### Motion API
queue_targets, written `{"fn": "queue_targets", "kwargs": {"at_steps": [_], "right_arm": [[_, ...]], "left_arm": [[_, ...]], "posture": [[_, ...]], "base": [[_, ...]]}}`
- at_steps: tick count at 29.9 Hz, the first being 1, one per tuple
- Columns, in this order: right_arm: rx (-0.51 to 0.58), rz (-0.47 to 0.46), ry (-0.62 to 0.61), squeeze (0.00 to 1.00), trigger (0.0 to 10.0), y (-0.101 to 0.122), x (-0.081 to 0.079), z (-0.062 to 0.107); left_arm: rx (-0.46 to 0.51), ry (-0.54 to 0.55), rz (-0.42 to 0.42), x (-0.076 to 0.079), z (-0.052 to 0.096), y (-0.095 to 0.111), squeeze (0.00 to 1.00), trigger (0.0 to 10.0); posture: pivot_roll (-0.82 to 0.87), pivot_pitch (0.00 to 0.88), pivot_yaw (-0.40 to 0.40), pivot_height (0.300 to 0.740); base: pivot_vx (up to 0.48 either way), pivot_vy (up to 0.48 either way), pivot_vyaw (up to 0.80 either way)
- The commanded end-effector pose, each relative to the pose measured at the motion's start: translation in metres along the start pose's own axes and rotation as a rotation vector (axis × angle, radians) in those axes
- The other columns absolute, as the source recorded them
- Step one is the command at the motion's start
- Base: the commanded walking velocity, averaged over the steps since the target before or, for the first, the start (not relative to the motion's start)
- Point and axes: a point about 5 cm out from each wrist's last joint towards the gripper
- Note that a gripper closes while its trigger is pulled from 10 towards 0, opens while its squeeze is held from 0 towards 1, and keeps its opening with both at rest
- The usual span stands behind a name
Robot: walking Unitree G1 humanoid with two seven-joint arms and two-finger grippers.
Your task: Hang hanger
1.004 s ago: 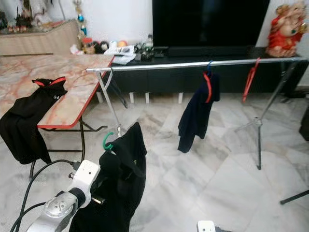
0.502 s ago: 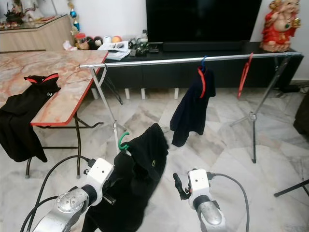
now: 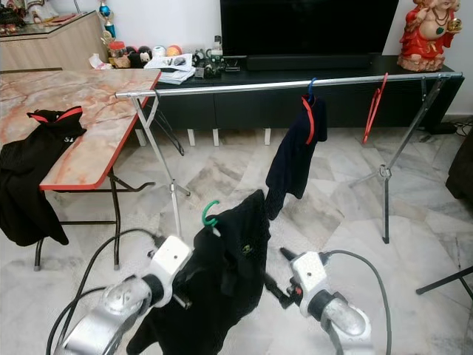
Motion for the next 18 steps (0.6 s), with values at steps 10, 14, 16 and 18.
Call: {"fn": "queue_targets", "kwargs": {"at_steps": [10, 14, 16, 18], "right_arm": [[0.0, 0.069, -0.117, 0.0, 10.0, 0.026, 0.01, -0.032], [0.002, 0.045, -0.138, 0.0, 10.0, 0.026, 0.008, -0.036], [-0.004, 0.039, -0.101, 0.0, 10.0, 0.024, 0.001, -0.04], [-0.014, 0.032, -0.09, 0.65, 10.0, 0.023, -0.002, -0.042]], "left_arm": [[0.043, -0.058, -0.03, 0.005, -0.006, 0.02, 0.0, 10.0], [0.041, -0.054, -0.03, 0.005, -0.004, 0.019, 0.0, 10.0], [0.039, -0.053, -0.03, 0.007, -0.004, 0.018, 0.0, 10.0], [0.04, -0.055, -0.029, 0.008, -0.003, 0.019, 0.0, 10.0]], "posture": [[0.12, 0.0, 0.006, 0.74], [0.14, 0.0, -0.002, 0.74], [0.15, 0.0, -0.008, 0.74], [0.15, 0.0, -0.008, 0.74]], "base": [[0.0, 0.0, 0.0], [0.0, 0.0, 0.0], [0.0, 0.0, 0.0], [0.0, 0.0, 0.0]]}}
Point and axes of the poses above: a point about 5 cm out from each wrist's last joint towards the gripper, its own z axis pointing back from the gripper into the wrist, its own y axis along the axis of the wrist's last joint, x = y × z, and after that the axes turned 7 degrees about z, right-handed
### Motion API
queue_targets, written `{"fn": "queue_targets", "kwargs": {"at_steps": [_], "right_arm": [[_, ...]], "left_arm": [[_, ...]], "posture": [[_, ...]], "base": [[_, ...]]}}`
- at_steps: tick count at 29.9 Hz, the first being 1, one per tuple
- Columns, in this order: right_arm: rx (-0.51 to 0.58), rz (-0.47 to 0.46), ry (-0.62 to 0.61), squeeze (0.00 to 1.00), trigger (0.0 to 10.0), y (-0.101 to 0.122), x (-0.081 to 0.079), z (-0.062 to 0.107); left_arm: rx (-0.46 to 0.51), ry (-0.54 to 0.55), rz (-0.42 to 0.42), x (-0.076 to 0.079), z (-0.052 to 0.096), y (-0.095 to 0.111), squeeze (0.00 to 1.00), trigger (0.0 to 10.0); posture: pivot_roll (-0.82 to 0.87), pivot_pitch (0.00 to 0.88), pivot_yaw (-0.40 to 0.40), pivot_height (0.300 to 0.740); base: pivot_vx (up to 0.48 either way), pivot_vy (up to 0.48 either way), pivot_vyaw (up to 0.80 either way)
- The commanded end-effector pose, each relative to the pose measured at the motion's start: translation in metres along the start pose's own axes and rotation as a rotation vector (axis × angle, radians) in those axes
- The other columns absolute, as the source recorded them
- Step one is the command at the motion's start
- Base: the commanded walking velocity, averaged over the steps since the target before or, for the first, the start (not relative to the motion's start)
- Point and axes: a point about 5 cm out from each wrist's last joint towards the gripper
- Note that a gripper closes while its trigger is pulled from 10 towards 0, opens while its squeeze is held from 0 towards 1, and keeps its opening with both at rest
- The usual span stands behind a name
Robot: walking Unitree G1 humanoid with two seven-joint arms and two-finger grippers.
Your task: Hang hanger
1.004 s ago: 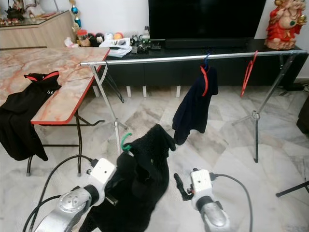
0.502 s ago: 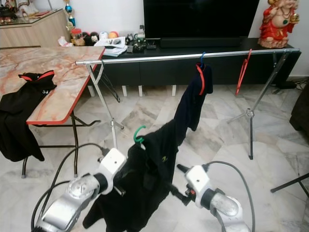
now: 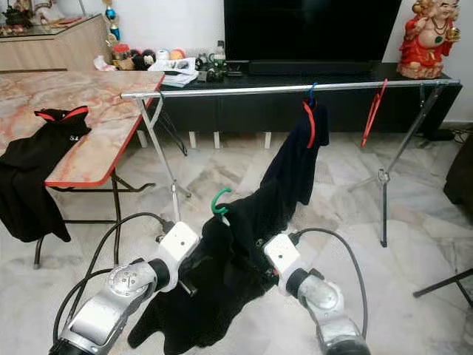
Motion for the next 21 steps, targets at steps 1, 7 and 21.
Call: {"fn": "queue_targets", "kwargs": {"at_steps": [1, 7, 21], "right_arm": [[-0.05, 0.018, -0.009, 1.0, 10.0, -0.001, 0.0, -0.005], [-0.107, 0.027, -0.075, 0.0, 10.0, -0.005, 0.001, -0.009], [-0.102, 0.042, -0.122, 0.0, 10.0, 0.004, 0.001, -0.022]], "left_arm": [[0.035, -0.005, -0.023, 0.002, 0.001, 0.011, 0.0, 10.0], [0.04, 0.018, -0.002, 0.0, 0.003, 0.012, 0.0, 10.0], [0.043, -0.054, 0.022, 0.01, 0.018, 0.017, 0.0, 10.0]], "posture": [[0.15, 0.0, -0.009, 0.74], [0.15, 0.0, -0.007, 0.74], [0.18, 0.0, -0.022, 0.74]], "base": [[0.0, 0.0, 0.0], [0.0, 0.0, 0.0], [0.0, 0.0, 0.0]]}}
Point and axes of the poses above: a point about 5 cm out from each wrist's last joint towards the gripper, its own z axis pointing back from the gripper into the wrist, its own y axis along the axis of the wrist's last joint, x = y × z, and after that the axes turned 7 degrees about z, right-handed
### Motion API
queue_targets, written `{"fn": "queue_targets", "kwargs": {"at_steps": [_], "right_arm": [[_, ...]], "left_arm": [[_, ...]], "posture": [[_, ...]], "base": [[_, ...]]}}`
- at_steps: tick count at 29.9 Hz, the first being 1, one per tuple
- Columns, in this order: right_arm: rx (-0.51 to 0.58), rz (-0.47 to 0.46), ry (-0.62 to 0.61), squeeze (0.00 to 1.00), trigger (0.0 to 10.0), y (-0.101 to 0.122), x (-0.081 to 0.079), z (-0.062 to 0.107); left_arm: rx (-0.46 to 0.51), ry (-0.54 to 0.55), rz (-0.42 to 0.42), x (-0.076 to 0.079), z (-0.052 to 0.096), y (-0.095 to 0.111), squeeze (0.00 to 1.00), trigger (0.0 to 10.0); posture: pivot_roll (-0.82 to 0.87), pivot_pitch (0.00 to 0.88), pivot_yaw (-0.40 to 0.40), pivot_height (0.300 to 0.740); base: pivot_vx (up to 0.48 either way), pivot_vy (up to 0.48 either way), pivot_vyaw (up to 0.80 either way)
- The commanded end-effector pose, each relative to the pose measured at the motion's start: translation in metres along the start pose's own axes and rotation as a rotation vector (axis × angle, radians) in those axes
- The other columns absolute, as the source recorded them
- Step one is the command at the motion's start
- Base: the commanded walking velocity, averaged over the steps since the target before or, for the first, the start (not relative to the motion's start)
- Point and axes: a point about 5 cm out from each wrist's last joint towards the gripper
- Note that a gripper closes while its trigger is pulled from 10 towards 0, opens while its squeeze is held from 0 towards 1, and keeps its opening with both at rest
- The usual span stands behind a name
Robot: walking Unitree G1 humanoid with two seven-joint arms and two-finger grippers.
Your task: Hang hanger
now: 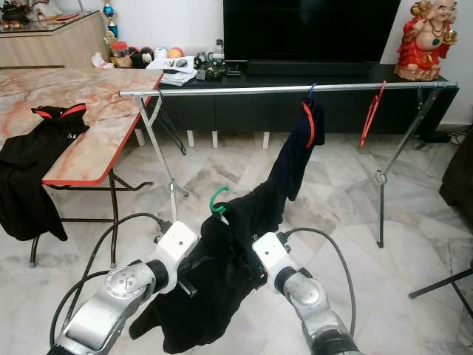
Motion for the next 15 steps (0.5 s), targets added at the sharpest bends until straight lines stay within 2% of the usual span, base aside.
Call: {"fn": "queue_targets", "kwargs": {"at_steps": [1, 8, 14, 15], "right_arm": [[0.016, 0.019, -0.017, 0.0, 10.0, 0.0069, 0.0022, -0.0037], [0.0, 0.022, -0.087, 0.0, 10.0, 0.0069, 0.0068, -0.0047], [-0.002, 0.02, -0.081, 0.0, 10.0, 0.0069, 0.0048, -0.0055], [-0.012, 0.023, -0.084, 0.0, 4.9, 0.0059, 0.005, -0.0055]], "left_arm": [[0.031, -0.085, -0.012, 0.0105, 0.0046, 0.0104, 0.0, 10.0], [0.021, -0.128, -0.026, 0.0164, 0.0054, 0.0115, 0.0, 10.0], [0.009, -0.146, -0.024, 0.0182, 0.0073, 0.0101, 0.0, 10.0], [0.006, -0.146, -0.025, 0.0179, 0.0076, 0.0097, 0.0, 10.0]], "posture": [[0.18, 0.0, -0.022, 0.74], [0.18, 0.0, -0.017, 0.74], [0.18, 0.0, -0.015, 0.74], [0.17, 0.0, -0.015, 0.74]], "base": [[0.0, 0.0, 0.0], [0.0, 0.0, 0.0], [0.0, 0.0, 0.0], [0.0, 0.0, 0.0]]}}
Point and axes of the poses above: a point about 5 cm out from each wrist's last joint towards the gripper, its own z axis pointing back from the gripper into the wrist, its own y axis along the axis of the wrist's last joint, x = y × z, and after that the axes turned 7 degrees about z, right-handed
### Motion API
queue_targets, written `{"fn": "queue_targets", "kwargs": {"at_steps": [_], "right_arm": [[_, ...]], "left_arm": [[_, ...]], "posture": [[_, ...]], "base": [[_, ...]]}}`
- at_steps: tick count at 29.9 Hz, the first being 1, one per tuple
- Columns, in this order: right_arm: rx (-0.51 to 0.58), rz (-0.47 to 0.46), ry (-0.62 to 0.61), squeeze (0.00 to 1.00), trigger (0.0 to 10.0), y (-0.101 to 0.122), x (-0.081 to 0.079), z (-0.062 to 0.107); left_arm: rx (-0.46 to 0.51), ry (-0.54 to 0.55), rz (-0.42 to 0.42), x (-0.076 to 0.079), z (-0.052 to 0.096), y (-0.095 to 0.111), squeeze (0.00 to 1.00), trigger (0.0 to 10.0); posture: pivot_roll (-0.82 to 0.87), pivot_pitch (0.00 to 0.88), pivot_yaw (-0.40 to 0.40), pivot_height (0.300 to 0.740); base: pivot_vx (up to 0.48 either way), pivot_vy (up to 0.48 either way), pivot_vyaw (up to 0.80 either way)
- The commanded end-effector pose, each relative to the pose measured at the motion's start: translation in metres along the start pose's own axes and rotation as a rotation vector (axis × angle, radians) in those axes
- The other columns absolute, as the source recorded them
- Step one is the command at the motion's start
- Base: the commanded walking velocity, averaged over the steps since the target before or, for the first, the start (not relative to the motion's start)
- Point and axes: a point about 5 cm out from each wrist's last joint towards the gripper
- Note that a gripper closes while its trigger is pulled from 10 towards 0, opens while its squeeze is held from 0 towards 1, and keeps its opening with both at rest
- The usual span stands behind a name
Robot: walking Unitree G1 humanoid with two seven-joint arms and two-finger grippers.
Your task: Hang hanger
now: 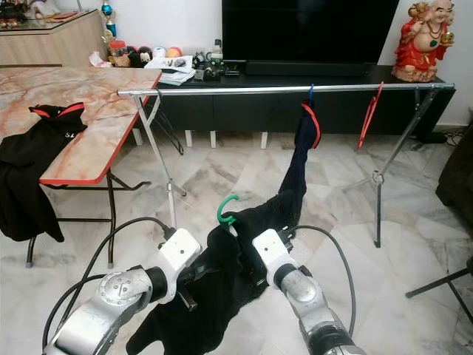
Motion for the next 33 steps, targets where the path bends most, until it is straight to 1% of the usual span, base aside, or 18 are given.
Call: {"fn": "queue_targets", "kwargs": {"at_steps": [1, 2, 15, 20, 26, 33], "right_arm": [[-0.009, 0.009, -0.007, 0.0, 2.0, 0.003, 0.001, -0.003], [-0.016, 0.016, -0.009, 0.0, 0.0, 0.003, 0.002, -0.003], [-0.022, 0.063, -0.017, 0.0, 0.0, 0.007, 0.007, -0.005], [-0.033, 0.064, -0.032, 0.0, 0.0, 0.008, 0.01, -0.005], [-0.044, 0.076, -0.039, 0.0, 0.0, 0.007, 0.012, -0.005], [-0.035, 0.079, -0.04, 0.0, 0.0, 0.013, 0.014, -0.007]], "left_arm": [[0.026, -0.023, -0.012, 0.004, 0.002, 0.006, 0.0, 10.0], [0.026, -0.023, -0.012, 0.004, 0.002, 0.006, 0.0, 10.0], [0.011, -0.007, -0.013, -0.001, 0.003, 0.004, 0.0, 10.0], [-0.004, 0.022, -0.035, -0.006, 0.001, 0.002, 0.0, 10.0], [-0.002, 0.041, -0.03, -0.011, 0.002, 0.003, 0.0, 10.0], [-0.021, 0.091, -0.035, -0.018, 0.003, -0.001, 0.0, 10.0]], "posture": [[0.17, 0.0, -0.015, 0.74], [0.17, 0.0, -0.015, 0.74], [0.16, 0.0, -0.018, 0.74], [0.16, 0.0, -0.017, 0.74], [0.16, 0.0, -0.018, 0.74], [0.16, 0.0, -0.019, 0.74]], "base": [[0.0, 0.0, 0.0], [0.0, 0.0, 0.0], [0.0, 0.0, 0.0], [0.0, 0.0, 0.0], [0.0, 0.0, 0.0], [0.0, 0.0, 0.0]]}}
Point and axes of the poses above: a point about 5 cm out from each wrist's last joint towards the gripper, its own z axis pointing back from the gripper into the wrist, its own y axis along the axis of the wrist's last joint, x = y × z, and after that the axes turned 7 degrees about z, right-handed
